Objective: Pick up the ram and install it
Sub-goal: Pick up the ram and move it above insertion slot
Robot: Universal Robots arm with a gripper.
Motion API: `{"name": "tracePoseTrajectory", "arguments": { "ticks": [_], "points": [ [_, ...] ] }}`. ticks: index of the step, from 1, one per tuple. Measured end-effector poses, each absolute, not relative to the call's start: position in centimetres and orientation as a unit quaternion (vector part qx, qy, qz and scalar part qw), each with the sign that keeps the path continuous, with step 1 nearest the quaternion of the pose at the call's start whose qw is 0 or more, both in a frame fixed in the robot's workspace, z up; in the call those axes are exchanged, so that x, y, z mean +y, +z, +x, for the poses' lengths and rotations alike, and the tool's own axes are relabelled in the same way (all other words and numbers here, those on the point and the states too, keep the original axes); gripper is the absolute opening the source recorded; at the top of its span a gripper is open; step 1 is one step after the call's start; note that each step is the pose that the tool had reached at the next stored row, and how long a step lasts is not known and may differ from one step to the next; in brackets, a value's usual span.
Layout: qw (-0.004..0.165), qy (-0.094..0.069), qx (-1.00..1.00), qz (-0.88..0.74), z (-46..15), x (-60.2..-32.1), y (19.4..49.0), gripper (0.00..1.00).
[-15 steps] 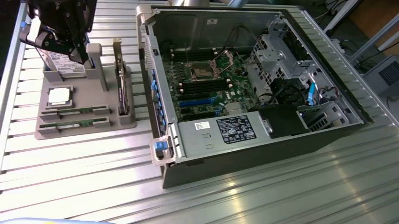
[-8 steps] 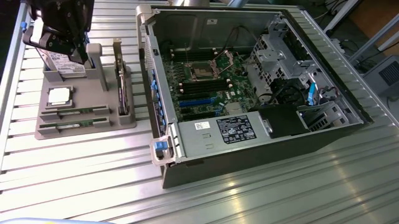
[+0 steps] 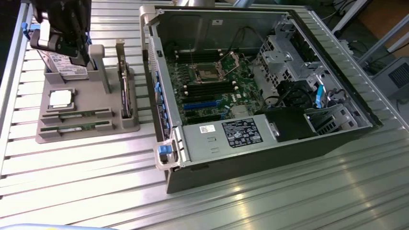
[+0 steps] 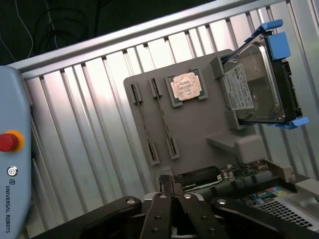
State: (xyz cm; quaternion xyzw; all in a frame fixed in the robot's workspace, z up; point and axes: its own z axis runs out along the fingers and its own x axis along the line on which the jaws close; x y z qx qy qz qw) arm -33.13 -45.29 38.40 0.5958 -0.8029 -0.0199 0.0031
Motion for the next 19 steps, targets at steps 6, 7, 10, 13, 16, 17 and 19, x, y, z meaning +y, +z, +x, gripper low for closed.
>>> {"name": "tracePoseTrajectory", "arguments": {
  "ticks": [6, 7, 10, 13, 16, 17, 19],
  "points": [
    [0.004, -0.019, -0.777, 0.629, -33.13, -45.29, 38.39, 0.1],
    [0.005, -0.019, -0.772, 0.635, -33.13, -45.29, 38.39, 0.1],
    [0.005, -0.019, -0.763, 0.646, -33.13, -45.29, 38.38, 0.1],
    [0.006, -0.018, -0.75, 0.662, -33.13, -45.29, 38.38, 0.1],
    [0.006, -0.018, -0.738, 0.675, -33.13, -45.29, 38.37, 0.1],
    [0.006, -0.018, -0.738, 0.675, -33.13, -45.29, 38.37, 0.1],
    [0.006, -0.018, -0.738, 0.675, -33.13, -45.29, 38.37, 0.1]
  ]
}}
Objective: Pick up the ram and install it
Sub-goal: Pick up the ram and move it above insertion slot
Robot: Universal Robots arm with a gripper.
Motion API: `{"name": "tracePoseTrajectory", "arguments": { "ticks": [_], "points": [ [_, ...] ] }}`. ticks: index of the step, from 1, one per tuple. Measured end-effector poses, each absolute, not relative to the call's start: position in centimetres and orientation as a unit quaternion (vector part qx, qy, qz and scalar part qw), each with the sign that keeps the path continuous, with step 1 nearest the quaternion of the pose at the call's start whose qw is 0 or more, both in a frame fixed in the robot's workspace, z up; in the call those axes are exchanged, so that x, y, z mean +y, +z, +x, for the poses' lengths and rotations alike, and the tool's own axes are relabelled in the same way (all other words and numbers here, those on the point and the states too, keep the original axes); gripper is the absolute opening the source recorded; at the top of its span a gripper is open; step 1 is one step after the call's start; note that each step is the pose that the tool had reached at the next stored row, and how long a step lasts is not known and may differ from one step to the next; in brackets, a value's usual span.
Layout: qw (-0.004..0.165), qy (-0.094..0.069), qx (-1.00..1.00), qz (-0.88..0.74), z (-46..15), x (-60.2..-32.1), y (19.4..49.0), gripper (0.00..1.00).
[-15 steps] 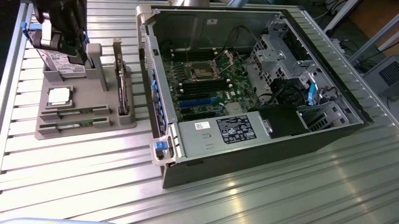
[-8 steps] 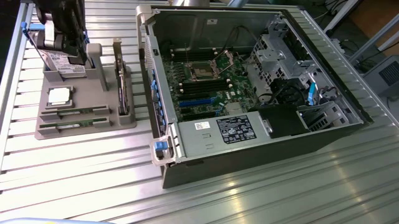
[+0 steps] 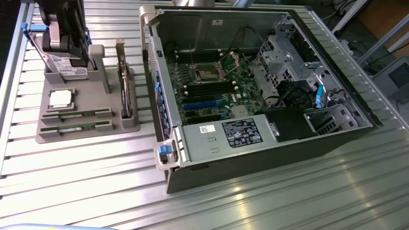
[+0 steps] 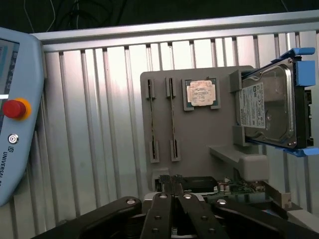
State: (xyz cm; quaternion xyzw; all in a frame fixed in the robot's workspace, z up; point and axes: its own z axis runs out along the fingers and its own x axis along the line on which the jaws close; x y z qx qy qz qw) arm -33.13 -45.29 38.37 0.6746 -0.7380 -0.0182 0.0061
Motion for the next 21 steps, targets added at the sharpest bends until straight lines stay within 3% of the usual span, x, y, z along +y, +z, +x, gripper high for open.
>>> {"name": "tracePoseTrajectory", "arguments": {
  "ticks": [1, 3, 6, 21],
  "points": [
    [0.006, -0.018, -0.738, 0.675, -33.1, -45.3, 38.4, 0.11],
    [0.006, -0.018, -0.738, 0.675, -33.1, -45.3, 38.4, 0.29],
    [0.006, -0.018, -0.738, 0.675, -33.1, -45.3, 38.4, 0.42],
    [0.006, -0.018, -0.738, 0.675, -33.1, -45.3, 37.3, 0.42]
  ]
}}
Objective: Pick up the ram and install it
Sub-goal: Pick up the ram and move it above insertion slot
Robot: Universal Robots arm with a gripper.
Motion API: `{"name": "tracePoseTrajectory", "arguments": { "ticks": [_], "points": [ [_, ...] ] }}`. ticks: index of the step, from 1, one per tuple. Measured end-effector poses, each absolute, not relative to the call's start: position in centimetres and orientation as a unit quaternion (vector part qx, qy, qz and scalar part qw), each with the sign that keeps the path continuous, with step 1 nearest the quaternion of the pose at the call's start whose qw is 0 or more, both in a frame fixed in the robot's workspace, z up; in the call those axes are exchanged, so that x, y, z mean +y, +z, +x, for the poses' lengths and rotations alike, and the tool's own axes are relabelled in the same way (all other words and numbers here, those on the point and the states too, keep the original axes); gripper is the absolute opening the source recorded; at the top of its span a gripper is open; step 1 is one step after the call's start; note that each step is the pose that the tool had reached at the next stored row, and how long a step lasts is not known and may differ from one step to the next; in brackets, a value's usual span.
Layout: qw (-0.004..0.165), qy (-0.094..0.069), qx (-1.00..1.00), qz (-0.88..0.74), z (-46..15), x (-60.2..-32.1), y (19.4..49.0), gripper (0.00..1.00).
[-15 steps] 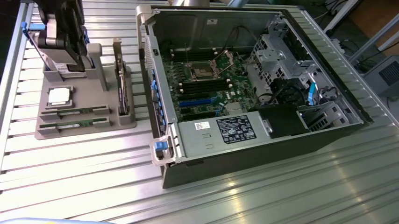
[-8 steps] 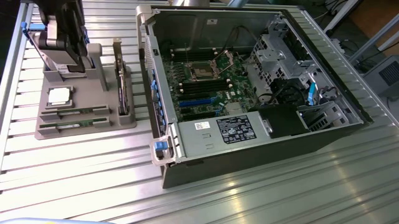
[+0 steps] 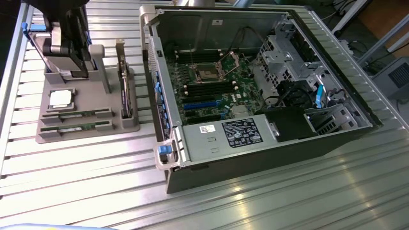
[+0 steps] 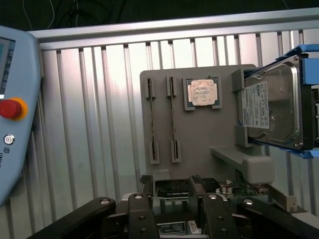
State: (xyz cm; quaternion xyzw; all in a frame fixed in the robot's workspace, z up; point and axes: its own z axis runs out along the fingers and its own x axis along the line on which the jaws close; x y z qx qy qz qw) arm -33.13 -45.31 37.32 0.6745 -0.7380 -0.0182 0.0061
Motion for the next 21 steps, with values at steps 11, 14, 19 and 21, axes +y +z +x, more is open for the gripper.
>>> {"name": "tracePoseTrajectory", "arguments": {
  "ticks": [11, 14, 19, 21],
  "points": [
    [0.006, -0.018, -0.738, 0.675, -33.1, -45.3, 36.6, 0.42],
    [0.006, -0.018, -0.738, 0.675, -33.1, -45.3, 36.4, 0.42],
    [0.006, -0.018, -0.737, 0.676, -33.1, -45.3, 36.2, 0.42],
    [0.006, -0.018, -0.737, 0.676, -33.1, -45.3, 36.0, 0.42]
  ]
}}
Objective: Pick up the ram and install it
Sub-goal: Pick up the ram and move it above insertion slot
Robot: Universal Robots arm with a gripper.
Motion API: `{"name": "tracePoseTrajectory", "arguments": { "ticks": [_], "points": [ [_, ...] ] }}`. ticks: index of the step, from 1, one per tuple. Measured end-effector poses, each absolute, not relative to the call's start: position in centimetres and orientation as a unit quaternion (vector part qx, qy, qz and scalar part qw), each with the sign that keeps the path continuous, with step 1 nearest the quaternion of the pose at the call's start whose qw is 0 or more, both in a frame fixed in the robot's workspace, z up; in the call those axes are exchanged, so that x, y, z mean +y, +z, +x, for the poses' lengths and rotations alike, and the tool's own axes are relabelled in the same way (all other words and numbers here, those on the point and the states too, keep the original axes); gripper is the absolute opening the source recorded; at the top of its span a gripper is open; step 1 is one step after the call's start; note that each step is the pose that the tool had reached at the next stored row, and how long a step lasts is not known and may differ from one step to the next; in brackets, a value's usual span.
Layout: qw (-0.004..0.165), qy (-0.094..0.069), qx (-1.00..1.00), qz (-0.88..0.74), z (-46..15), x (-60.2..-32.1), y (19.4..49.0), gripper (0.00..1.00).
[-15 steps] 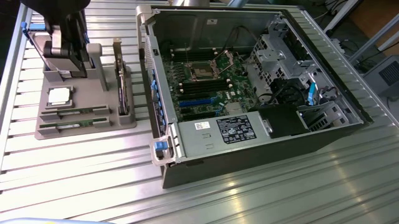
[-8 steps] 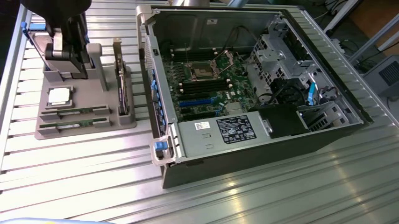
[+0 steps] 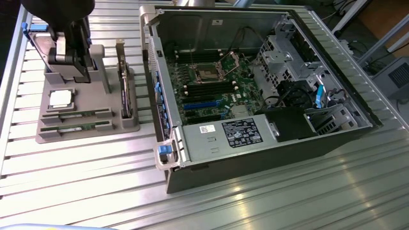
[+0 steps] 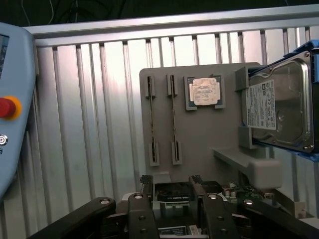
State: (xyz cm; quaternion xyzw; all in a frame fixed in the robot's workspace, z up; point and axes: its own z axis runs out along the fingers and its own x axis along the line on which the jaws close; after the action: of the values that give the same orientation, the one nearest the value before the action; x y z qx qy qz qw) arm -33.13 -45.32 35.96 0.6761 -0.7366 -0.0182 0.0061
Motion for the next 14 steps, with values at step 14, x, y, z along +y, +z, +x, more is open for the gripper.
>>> {"name": "tracePoseTrajectory", "arguments": {
  "ticks": [14],
  "points": [
    [0.006, -0.018, -0.737, 0.676, -33.16, -45.32, 34.99, 0.42]
  ]
}}
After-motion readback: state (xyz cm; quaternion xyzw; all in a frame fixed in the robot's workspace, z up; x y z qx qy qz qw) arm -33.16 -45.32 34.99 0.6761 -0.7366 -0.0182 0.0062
